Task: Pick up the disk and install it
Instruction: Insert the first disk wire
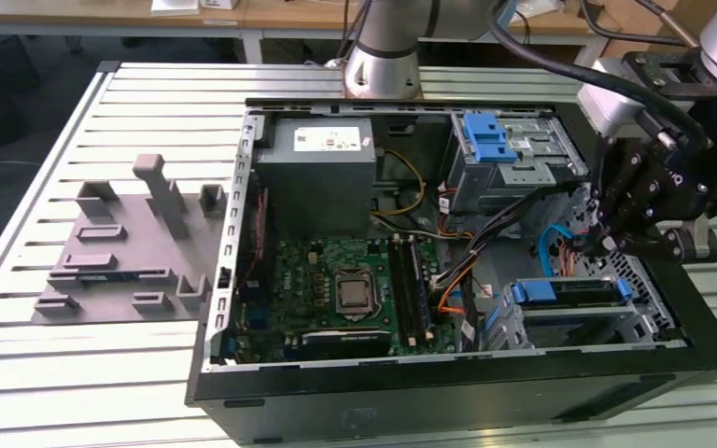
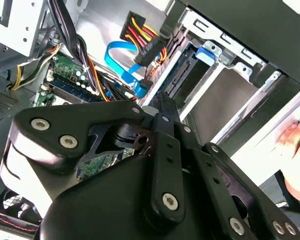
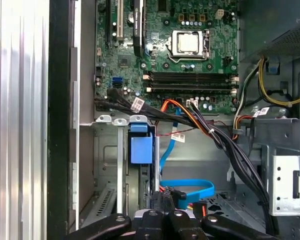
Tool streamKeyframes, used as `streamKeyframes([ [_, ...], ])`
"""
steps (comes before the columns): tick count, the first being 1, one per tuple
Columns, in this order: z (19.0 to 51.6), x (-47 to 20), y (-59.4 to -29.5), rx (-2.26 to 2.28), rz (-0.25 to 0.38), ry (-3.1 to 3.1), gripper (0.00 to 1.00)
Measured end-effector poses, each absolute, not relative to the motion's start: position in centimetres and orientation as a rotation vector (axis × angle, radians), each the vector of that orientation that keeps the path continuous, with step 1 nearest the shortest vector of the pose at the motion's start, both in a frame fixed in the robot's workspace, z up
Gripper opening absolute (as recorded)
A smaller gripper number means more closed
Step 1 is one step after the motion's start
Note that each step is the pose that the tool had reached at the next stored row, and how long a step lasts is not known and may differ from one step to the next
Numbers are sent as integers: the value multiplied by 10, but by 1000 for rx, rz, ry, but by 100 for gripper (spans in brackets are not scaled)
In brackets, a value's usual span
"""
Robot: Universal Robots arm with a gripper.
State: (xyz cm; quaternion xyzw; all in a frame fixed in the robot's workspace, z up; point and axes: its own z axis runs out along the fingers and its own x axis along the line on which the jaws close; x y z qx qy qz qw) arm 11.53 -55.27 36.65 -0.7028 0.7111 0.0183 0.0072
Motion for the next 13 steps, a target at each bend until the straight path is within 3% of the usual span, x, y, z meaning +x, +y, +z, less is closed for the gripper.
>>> streamKeyframes([
  [13,366,122,-543,-2198,57,2224,11],
])
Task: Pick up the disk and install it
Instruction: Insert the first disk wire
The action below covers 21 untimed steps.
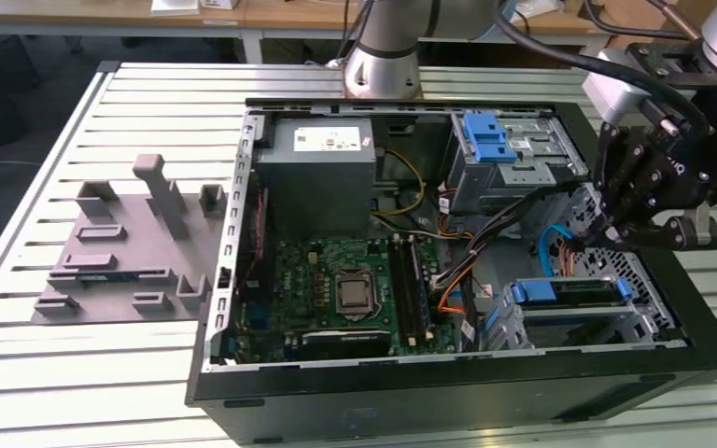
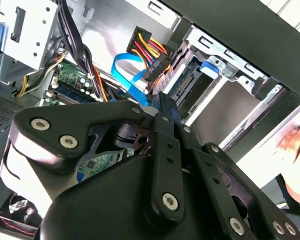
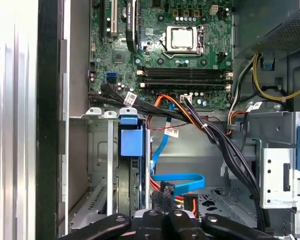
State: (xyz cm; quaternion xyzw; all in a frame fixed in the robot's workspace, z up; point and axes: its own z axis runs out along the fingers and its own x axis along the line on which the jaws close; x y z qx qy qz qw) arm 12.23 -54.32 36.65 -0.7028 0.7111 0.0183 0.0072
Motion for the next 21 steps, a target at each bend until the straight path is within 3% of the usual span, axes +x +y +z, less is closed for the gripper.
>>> streamKeyframes([
  [21,366,133,-535,-2198,57,2224,11],
])
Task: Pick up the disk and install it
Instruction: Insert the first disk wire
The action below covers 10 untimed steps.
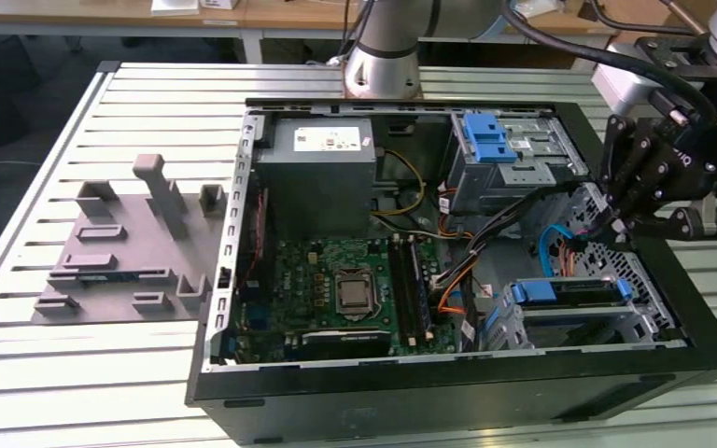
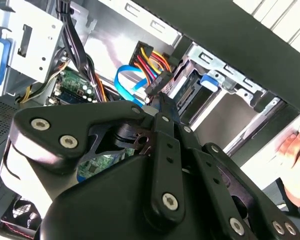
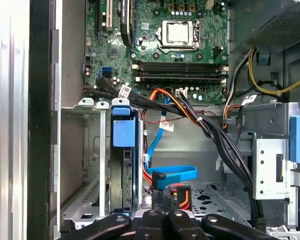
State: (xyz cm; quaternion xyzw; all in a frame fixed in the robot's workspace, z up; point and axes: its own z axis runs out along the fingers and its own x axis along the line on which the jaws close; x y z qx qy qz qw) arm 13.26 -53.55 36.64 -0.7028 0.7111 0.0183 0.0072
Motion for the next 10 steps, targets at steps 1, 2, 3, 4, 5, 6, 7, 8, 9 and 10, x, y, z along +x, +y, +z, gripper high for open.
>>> streamKeyframes([
  [1,366,133,-535,-2198,57,2224,11],
  [2,366,134,-535,-2198,58,2224,11],
  [3,366,135,-534,-2198,57,2224,11],
  [4,366,136,-534,-2198,57,2224,11],
  [5,366,137,-533,-2198,57,2224,11],
  [6,366,138,-533,-2198,57,2224,11],
  [7,366,139,-532,-2198,57,2224,11],
  [8,366,140,-532,-2198,57,2224,11],
  [9,366,140,-531,-2198,57,2224,11],
  [10,366,140,-530,-2195,57,2227,11],
])
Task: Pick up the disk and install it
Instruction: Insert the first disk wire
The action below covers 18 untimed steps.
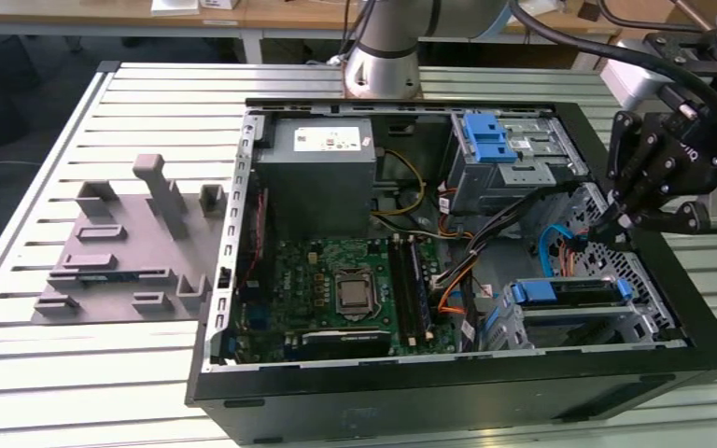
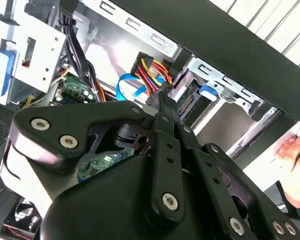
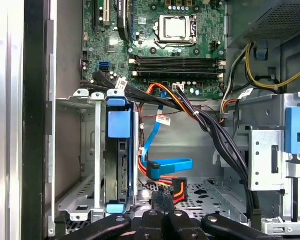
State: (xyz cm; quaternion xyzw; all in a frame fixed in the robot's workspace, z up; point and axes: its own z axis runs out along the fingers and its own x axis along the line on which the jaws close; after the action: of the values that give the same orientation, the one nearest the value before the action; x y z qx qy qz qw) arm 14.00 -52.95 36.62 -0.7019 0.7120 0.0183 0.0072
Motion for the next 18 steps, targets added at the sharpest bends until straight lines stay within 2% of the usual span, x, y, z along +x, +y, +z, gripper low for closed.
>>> streamKeyframes([
  [11,365,141,-525,-2099,50,2320,11],
  [14,365,142,-524,-2104,31,2332,11],
  [15,365,142,-524,-2108,17,2339,17],
  [18,364,142,-523,-2111,-18,2363,19],
])
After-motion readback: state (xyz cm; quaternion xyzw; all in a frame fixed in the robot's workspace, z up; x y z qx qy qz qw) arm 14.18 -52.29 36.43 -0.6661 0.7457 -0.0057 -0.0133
